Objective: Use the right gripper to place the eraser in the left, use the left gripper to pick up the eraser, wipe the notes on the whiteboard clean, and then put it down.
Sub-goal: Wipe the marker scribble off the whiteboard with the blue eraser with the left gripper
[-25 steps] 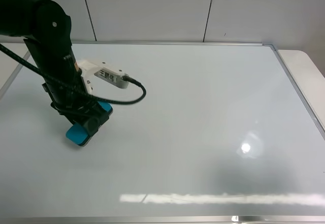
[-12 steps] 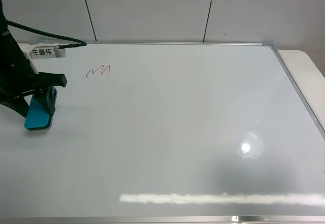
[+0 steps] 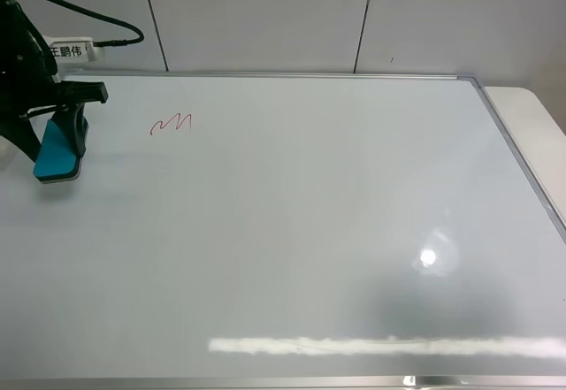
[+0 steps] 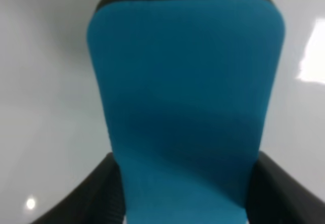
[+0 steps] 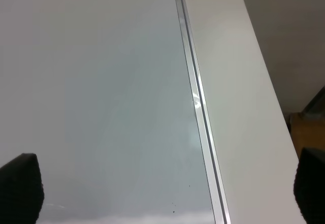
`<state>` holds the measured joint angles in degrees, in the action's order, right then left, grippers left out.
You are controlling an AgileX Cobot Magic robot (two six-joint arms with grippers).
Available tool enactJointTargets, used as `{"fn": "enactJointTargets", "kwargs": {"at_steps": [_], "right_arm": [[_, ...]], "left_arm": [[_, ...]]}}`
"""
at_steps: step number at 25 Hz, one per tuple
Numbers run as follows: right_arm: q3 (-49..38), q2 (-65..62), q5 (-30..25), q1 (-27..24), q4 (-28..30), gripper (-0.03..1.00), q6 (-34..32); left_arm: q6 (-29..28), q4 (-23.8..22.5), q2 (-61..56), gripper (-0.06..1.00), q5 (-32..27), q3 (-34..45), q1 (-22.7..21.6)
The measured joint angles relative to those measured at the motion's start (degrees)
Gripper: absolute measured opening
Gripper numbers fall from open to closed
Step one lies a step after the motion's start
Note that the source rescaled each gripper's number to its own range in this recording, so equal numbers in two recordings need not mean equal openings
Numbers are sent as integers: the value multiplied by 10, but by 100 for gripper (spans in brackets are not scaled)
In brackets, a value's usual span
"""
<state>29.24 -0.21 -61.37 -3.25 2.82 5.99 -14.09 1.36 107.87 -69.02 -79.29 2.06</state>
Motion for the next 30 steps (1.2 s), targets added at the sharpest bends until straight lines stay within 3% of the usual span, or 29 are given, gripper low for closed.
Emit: {"fn": "enactJointTargets", "kwargs": {"at_steps": [8,16,22,30], "right_arm": [[0,0,0,0,0,99,0],[0,0,0,0,0,99,0],[0,0,0,0,0,99,0],[0,0,0,0,0,99,0]], "left_arm": [[2,2,96,6,-3,-110,0],[11,32,177,6,-3,-210,0],[13,59,219,6,-3,-262,0],[13,60,266,6,-4,-301,0]]}}
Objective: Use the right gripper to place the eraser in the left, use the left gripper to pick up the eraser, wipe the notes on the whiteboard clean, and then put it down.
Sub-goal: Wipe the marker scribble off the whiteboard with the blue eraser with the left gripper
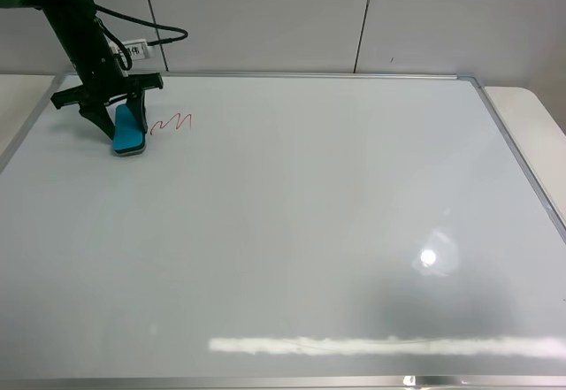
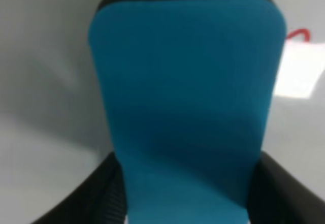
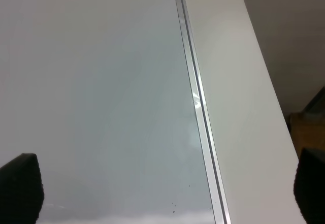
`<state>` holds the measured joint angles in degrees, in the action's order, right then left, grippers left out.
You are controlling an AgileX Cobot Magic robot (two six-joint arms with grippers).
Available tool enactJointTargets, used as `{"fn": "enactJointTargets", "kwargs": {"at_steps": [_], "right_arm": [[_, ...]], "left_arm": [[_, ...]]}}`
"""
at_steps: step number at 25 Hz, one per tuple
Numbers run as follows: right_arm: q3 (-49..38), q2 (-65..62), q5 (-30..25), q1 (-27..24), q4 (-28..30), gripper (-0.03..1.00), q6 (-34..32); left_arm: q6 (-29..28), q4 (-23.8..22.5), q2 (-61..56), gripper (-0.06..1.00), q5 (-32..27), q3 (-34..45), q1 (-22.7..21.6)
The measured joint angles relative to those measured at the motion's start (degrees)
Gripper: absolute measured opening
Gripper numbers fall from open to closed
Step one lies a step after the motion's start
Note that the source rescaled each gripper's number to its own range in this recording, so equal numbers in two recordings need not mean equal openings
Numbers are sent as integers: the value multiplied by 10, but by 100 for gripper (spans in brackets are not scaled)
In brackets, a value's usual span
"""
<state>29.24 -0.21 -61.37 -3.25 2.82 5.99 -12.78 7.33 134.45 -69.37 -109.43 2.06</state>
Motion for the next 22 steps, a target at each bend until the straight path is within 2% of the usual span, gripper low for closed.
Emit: {"fn": "enactJointTargets", "kwargs": {"at_steps": [12,22], "right_arm": [[0,0,4,0,0,99,0],[0,0,4,0,0,99,0]], "left_arm": [[0,-1,29,6,-6,-14,2],[-15,-21,34,6,-6,-17,34]]}}
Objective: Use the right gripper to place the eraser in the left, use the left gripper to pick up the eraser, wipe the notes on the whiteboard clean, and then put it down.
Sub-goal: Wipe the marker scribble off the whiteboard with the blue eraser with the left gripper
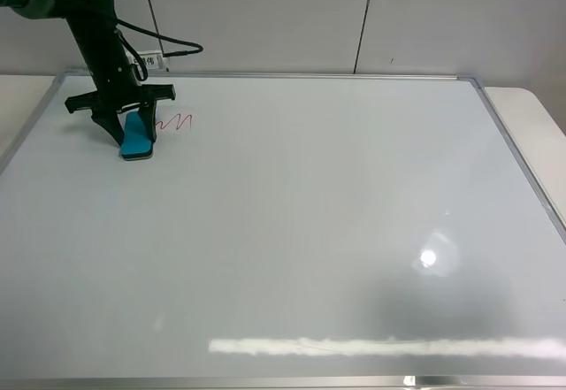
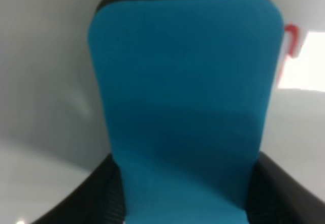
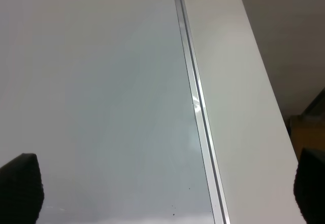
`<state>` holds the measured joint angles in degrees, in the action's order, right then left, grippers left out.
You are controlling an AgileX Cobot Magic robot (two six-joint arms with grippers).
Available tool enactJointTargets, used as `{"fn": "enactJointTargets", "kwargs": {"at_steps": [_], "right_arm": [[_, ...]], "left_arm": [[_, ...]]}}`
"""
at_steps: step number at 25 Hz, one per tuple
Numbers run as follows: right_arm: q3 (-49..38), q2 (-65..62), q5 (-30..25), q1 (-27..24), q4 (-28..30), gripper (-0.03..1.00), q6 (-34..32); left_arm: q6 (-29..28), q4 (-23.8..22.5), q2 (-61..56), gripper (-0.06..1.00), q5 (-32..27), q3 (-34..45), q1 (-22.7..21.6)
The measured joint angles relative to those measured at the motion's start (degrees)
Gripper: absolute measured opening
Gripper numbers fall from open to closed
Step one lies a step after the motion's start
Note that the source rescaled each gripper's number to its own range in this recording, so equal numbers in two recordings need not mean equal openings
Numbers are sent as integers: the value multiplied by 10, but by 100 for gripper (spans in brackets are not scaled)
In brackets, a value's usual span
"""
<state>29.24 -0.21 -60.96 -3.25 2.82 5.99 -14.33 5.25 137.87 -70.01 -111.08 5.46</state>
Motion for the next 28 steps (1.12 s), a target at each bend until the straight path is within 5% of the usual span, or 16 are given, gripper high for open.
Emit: {"fn": "enactJointTargets", "kwargs": {"at_steps": [16,28], "right_arm": [[0,0,0,0,0,99,0],[0,0,0,0,0,99,0]], "left_arm": [[-5,58,67,6,0,-150,99],[3,97,85,6,2,-173,67]]}}
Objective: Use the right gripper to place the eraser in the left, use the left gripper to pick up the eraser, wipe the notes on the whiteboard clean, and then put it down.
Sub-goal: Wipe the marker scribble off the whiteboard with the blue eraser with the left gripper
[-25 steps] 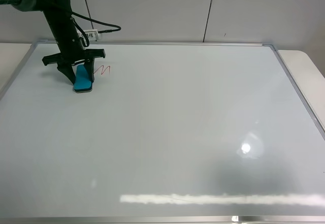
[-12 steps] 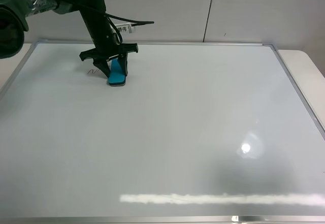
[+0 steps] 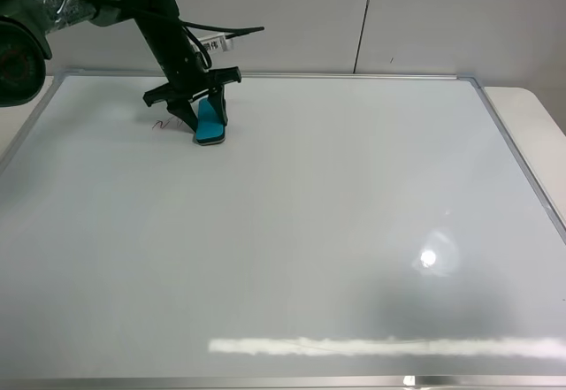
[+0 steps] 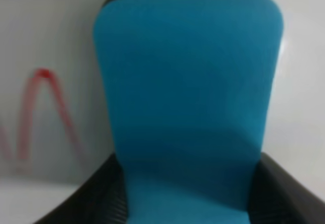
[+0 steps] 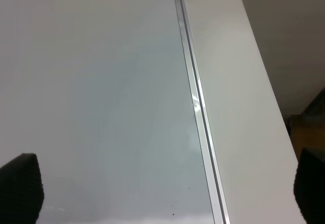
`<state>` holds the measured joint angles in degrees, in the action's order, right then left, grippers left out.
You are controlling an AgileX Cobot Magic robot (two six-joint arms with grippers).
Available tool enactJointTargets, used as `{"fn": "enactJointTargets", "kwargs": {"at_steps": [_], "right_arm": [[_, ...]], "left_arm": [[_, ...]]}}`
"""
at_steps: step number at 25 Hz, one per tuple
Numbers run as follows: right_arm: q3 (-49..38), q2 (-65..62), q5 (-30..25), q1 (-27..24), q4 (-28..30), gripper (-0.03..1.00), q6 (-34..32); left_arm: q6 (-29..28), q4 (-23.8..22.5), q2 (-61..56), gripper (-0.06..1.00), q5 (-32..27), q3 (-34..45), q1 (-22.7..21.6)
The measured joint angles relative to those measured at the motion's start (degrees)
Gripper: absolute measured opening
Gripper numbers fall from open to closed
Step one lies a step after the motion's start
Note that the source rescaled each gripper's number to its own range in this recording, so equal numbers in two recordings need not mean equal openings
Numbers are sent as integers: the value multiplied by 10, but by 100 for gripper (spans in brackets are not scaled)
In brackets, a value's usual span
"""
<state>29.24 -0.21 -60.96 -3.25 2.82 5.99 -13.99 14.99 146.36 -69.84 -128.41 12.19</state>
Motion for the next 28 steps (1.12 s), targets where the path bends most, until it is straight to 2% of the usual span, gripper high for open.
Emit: {"fn": "enactJointTargets", "kwargs": {"at_steps": [3,10,17,21,28], "right_arm": [[0,0,0,0,0,99,0],[0,0,0,0,0,99,0],[0,0,0,0,0,99,0],[0,0,0,0,0,99,0],[0,0,0,0,0,99,0]], "left_arm": [[8,-9,0,6,0,-2,-20],[16,-66,-3,6,1,1,-58],[24,-84,-37,6,5,79,-105],[25,-114,-54,6,5,114,-111],[26,-118,-60,6,5,121,-109]]}}
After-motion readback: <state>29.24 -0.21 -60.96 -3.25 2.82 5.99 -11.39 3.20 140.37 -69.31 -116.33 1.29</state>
